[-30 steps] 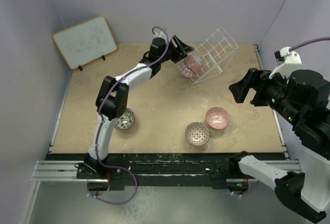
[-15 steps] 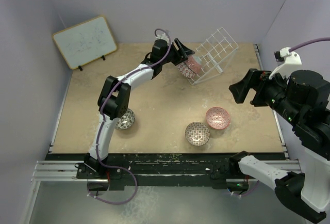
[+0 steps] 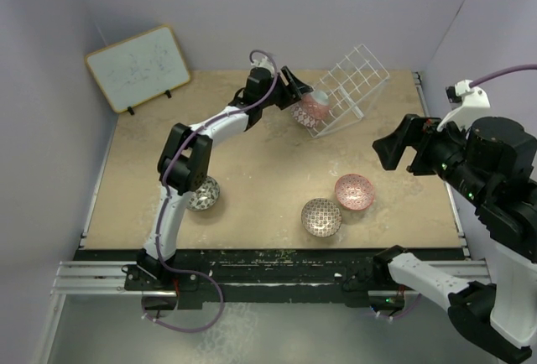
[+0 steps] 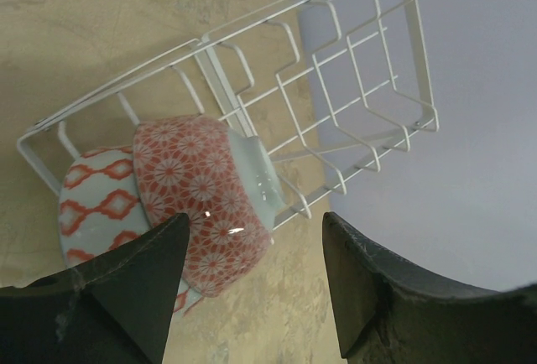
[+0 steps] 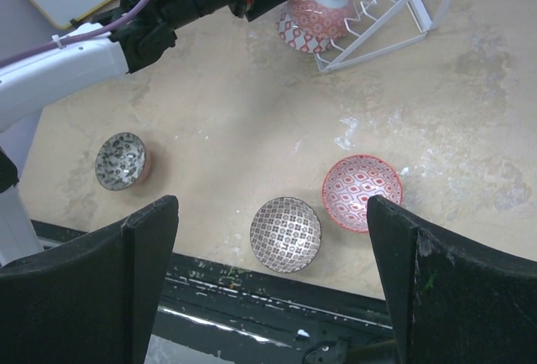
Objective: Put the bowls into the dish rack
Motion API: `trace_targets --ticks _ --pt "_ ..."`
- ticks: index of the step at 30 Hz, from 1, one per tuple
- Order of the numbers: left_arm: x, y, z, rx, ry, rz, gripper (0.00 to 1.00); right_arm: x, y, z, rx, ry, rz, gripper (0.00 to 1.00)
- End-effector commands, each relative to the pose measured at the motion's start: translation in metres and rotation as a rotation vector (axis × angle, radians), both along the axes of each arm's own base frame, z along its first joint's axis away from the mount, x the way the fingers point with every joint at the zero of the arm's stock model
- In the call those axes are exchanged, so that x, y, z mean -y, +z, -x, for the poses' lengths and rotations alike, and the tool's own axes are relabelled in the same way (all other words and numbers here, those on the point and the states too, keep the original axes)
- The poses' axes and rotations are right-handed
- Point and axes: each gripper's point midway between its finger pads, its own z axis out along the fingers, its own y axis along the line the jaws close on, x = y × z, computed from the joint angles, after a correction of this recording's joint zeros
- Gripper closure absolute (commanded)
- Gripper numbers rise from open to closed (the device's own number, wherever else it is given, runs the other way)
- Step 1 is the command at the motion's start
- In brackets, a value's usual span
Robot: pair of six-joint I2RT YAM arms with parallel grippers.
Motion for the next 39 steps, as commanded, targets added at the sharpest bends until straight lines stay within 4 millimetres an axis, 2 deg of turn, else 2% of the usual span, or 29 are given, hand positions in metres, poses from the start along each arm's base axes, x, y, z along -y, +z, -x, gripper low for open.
trace_targets --ticks 1,8,19,29,36,39 --pt "0.003 -0.006 0.019 -0.029 -0.035 -0.045 0.31 0.000 0.008 -0.003 0.037 -0.011 -0.017 0.05" --pt "-0.003 0.011 0.019 0.008 -0.017 -0.043 0.31 -0.001 0.009 -0.004 0.038 -0.006 -0.022 0.05" --pt "-0.019 0.055 0.018 0.083 0.012 -0.015 0.30 -0.004 0.013 -0.006 0.046 0.003 -0.030 0.05" --pt "-0.039 0.066 0.033 0.112 0.011 -0.026 0.30 -0.009 0.014 -0.012 0.046 0.017 -0.031 0.05" --pt "-0.072 0.087 0.057 0.193 0.007 -0.181 0.19 -0.011 0.013 -0.013 0.053 0.022 -0.038 0.05" --pt "-0.090 0.089 0.071 0.218 0.002 -0.282 0.00 -0.014 0.010 -0.014 0.051 0.031 -0.042 0.05"
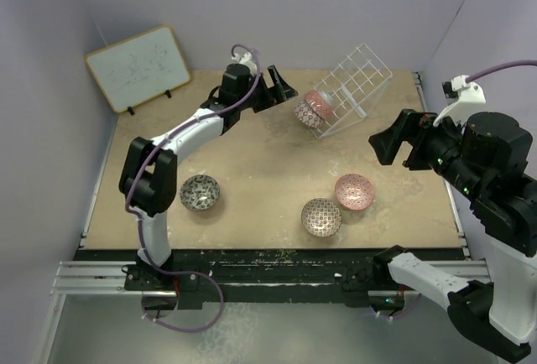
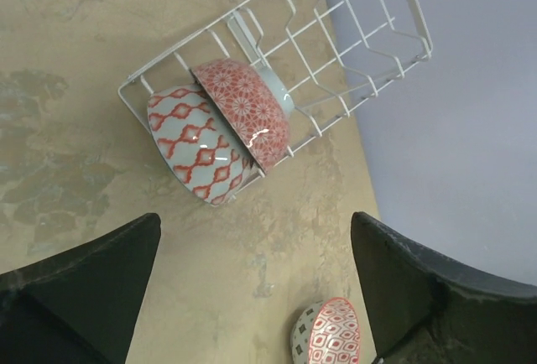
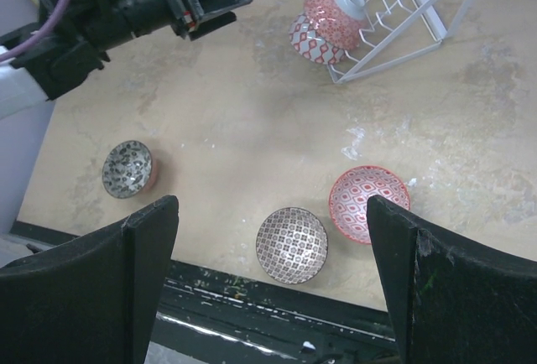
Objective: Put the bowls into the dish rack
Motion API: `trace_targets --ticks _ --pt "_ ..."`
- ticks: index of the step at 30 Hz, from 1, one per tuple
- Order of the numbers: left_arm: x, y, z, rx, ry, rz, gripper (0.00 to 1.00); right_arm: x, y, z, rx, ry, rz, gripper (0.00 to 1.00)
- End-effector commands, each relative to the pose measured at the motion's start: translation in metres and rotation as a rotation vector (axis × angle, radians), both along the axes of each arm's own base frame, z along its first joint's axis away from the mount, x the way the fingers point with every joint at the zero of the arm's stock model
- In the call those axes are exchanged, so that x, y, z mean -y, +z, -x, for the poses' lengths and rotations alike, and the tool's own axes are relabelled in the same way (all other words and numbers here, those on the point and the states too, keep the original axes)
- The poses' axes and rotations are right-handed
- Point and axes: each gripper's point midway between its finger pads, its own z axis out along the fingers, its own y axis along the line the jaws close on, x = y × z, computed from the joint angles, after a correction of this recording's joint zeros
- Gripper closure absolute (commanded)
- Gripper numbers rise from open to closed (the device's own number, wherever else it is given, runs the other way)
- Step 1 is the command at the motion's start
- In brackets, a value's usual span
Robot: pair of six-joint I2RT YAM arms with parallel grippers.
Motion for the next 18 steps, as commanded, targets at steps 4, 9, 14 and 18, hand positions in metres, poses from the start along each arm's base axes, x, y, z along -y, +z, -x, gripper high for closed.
trace_targets --ticks 4,9,14,18 --pt "-0.049 0.059 0.041 0.187 -0.012 -0.135 0.01 -0.009 0.007 -0.005 0.047 0.033 -0.033 0.05" --pt "-0.073 0.048 0.078 0.162 -0.024 -0.224 0.01 -0.011 0.004 -0.002 0.048 0.048 -0.040 0.05" --pt "-0.115 0.021 0.117 0.098 0.064 -0.369 0.05 -0.015 0.003 -0.002 0.051 0.069 -0.051 0.05" --pt "-0.134 0.003 0.150 0.047 0.115 -0.485 0.10 -0.020 0.001 -0.004 0.047 0.090 -0.058 0.05"
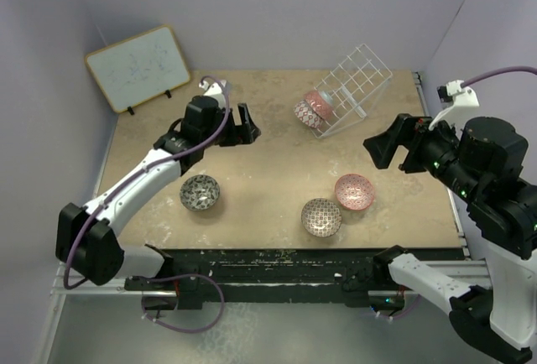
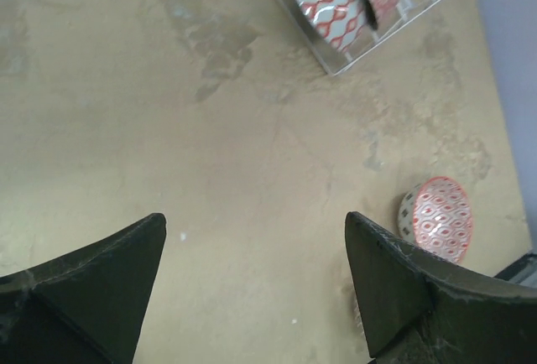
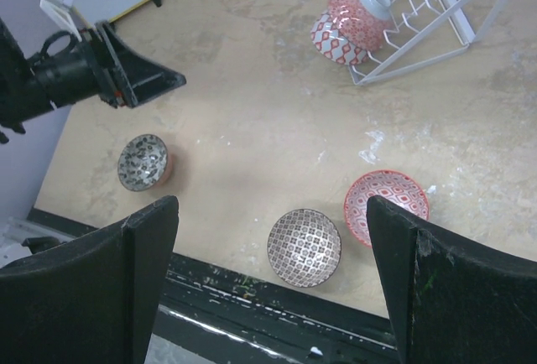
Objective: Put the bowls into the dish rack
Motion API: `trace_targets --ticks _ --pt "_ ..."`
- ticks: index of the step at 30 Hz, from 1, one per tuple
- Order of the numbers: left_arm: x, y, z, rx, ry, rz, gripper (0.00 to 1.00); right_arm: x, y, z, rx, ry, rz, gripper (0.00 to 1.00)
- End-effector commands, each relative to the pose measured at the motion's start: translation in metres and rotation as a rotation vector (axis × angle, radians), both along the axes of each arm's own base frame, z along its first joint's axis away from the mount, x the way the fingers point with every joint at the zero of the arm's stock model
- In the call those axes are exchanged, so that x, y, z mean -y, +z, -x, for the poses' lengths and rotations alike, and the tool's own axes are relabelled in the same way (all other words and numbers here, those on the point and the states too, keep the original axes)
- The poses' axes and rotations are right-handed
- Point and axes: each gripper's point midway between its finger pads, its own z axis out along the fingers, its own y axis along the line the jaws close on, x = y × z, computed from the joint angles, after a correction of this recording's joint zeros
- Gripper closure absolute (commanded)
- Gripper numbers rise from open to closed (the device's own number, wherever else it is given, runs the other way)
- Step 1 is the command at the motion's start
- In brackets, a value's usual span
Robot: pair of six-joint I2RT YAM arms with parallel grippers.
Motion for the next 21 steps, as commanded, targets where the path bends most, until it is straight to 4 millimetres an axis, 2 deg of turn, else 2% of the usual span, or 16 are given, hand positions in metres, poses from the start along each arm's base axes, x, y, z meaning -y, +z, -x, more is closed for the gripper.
trace_targets --ticks 1,4,10,13,16,21 --pt "-0.028 -0.015 0.032 -0.011 0.088 -0.170 0.11 -0.011 0.007 -0.005 0.036 0.040 -0.031 0.05" --pt "-0.034 -0.035 0.045 -0.057 0.117 -0.223 0.15 -0.013 0.006 -0.006 0.033 0.048 -0.036 0.05" --pt "-0.054 -0.094 0.068 -0.200 0.193 -0.366 0.24 -0.012 0.005 -0.004 0.028 0.048 -0.036 0.06" --pt "-0.070 -0.102 0.076 -0.215 0.253 -0.399 0.29 -0.013 0.003 -0.002 0.021 0.052 -0.041 0.06" --pt "-0.084 -0.101 0.082 -0.209 0.296 -0.428 0.29 -0.012 0.002 -0.001 0.018 0.051 -0.040 0.06" --pt "-0.093 -0.119 0.091 -0.247 0.312 -0.459 0.29 -0.013 0.000 -0.002 0.020 0.055 -0.042 0.06"
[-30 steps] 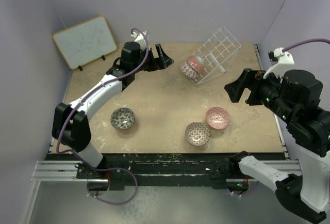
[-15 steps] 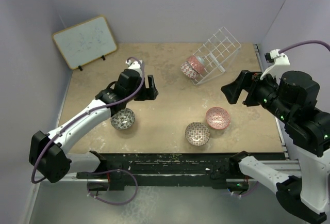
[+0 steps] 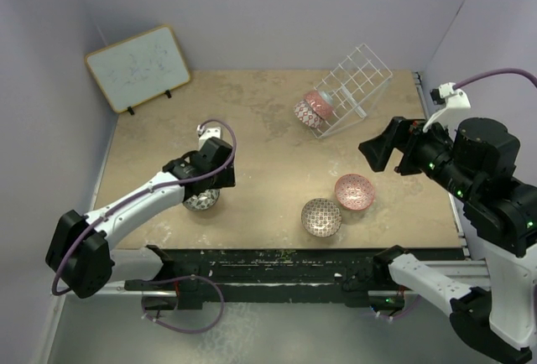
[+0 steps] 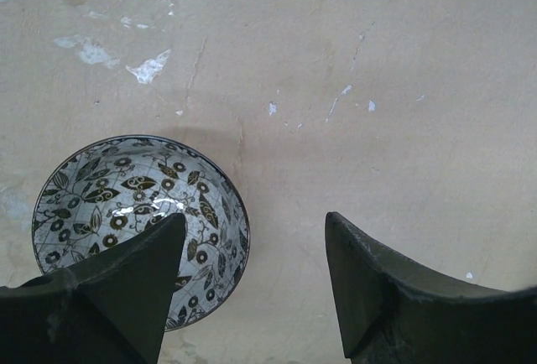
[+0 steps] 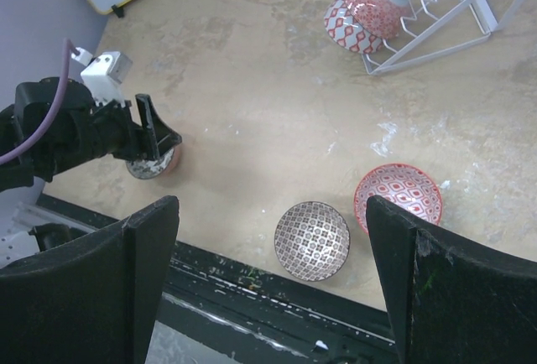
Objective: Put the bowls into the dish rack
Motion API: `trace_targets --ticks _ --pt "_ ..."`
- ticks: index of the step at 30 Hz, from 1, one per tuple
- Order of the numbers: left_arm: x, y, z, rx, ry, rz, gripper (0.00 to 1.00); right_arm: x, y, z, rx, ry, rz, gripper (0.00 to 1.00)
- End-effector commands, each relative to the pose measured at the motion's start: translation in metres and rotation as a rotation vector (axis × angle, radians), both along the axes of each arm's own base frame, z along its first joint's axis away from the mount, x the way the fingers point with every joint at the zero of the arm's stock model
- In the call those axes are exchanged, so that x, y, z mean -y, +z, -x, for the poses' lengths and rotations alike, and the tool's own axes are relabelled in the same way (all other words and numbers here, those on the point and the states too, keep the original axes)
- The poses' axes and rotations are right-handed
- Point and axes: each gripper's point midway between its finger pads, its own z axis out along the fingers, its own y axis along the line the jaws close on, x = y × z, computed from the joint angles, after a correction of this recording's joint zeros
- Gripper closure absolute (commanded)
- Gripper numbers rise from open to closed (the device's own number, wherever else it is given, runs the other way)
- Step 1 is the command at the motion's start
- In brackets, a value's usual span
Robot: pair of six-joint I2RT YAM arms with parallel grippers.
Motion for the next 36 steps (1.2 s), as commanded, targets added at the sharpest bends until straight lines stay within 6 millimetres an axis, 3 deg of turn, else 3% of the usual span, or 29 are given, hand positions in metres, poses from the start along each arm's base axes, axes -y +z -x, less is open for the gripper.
trace_targets --ticks 1,3,6,9,27,36 --pt "-0.011 -0.005 0.003 0.011 0.059 -0.021 0.29 -0.005 0.007 -0.004 0.037 0.016 -0.027 0.06" --pt "-0.011 -0.013 0.004 -0.007 0.059 -0.027 0.30 -0.006 0.006 -0.005 0.036 0.018 -0.026 0.06" --pt "-0.010 -0.021 0.004 -0.016 0.056 -0.029 0.46 -0.006 0.008 -0.005 0.041 0.016 -0.027 0.05" --pt "-0.011 -0.027 0.006 -0.022 0.059 -0.033 0.51 -0.004 0.007 -0.005 0.037 0.010 -0.021 0.05" --pt "-0.008 -0.057 0.007 -0.080 0.051 -0.081 0.57 0.003 0.002 0.001 0.041 -0.011 -0.007 0.05" --pt "-0.012 -0.069 0.011 -0.102 0.050 -0.112 0.69 0.008 0.003 0.006 0.049 -0.024 -0.008 0.04"
